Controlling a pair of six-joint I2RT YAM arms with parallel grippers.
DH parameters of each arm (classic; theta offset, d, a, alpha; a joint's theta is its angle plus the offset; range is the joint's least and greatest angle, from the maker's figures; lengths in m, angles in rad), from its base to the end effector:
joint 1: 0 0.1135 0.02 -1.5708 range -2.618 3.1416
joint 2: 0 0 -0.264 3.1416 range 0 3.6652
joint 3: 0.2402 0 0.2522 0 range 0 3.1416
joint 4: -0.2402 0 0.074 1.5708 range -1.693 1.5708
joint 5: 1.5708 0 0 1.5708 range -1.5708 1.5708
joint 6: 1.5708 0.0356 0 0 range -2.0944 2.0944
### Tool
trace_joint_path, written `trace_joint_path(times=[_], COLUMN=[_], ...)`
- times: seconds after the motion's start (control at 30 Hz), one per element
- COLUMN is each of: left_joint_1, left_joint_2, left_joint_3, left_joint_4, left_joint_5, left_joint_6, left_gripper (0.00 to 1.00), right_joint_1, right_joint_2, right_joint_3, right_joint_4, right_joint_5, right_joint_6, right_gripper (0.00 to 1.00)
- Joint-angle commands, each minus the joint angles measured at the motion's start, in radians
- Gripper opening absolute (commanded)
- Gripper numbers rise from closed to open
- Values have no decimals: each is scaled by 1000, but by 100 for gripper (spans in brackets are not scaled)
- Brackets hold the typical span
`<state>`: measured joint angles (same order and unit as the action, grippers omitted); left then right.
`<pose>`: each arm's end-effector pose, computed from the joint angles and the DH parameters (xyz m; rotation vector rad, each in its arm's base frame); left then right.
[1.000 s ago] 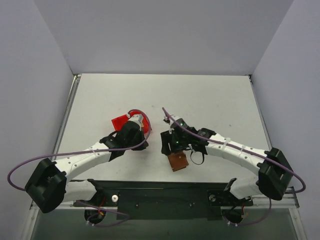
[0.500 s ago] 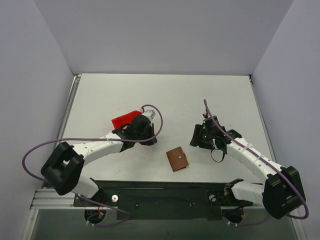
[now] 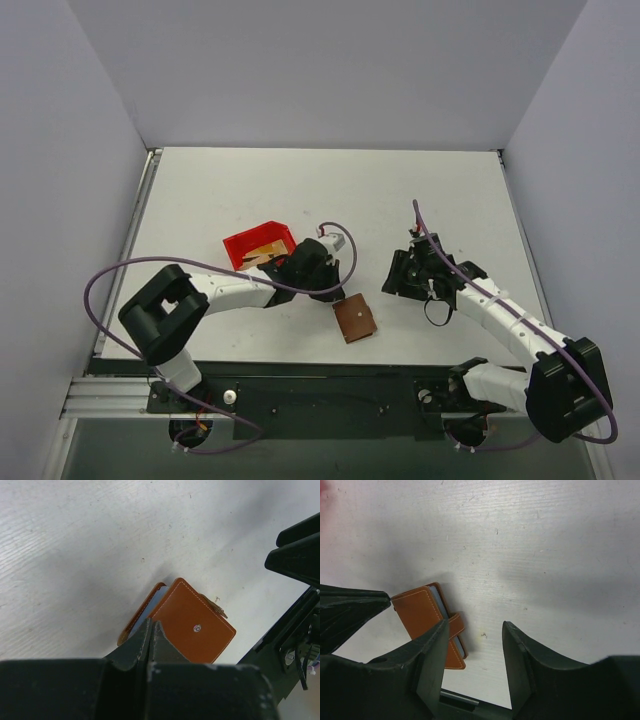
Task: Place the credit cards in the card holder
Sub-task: Close the card holder at the center of the board.
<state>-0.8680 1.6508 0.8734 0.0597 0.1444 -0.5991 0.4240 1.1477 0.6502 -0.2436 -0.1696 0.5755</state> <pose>0.2159 -0.2628 0.1758 0.4093 2.4234 -0.8793 0.2126 0.1026 0.2164 0.0921 2.4022 0.6862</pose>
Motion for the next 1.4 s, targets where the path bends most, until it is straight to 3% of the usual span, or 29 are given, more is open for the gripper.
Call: trace_joint_path(times=[0.0,0.6,1.03,1.37], left_joint_1=[-11,-32,-34,-54], left_joint_2=[50,185,-5,69], left_joint_3=[53,58,104,55], left_joint_4=[104,138,52,112], left_joint_5=[50,90,95,199], left_joint_6=[-19,-44,-7,-18], left_gripper=[0,0,0,0], right_joint_1=[-10,-27,-31,-34], right_joint_2=[3,30,0,-16], right_joint_3=[-3,3,-23,-30], right_joint_4=[-6,15,12,4], right_joint_5=[-10,-64,-59,-57], right_joint_6=[-5,-6,0,-2], right_gripper=[42,40,40,38])
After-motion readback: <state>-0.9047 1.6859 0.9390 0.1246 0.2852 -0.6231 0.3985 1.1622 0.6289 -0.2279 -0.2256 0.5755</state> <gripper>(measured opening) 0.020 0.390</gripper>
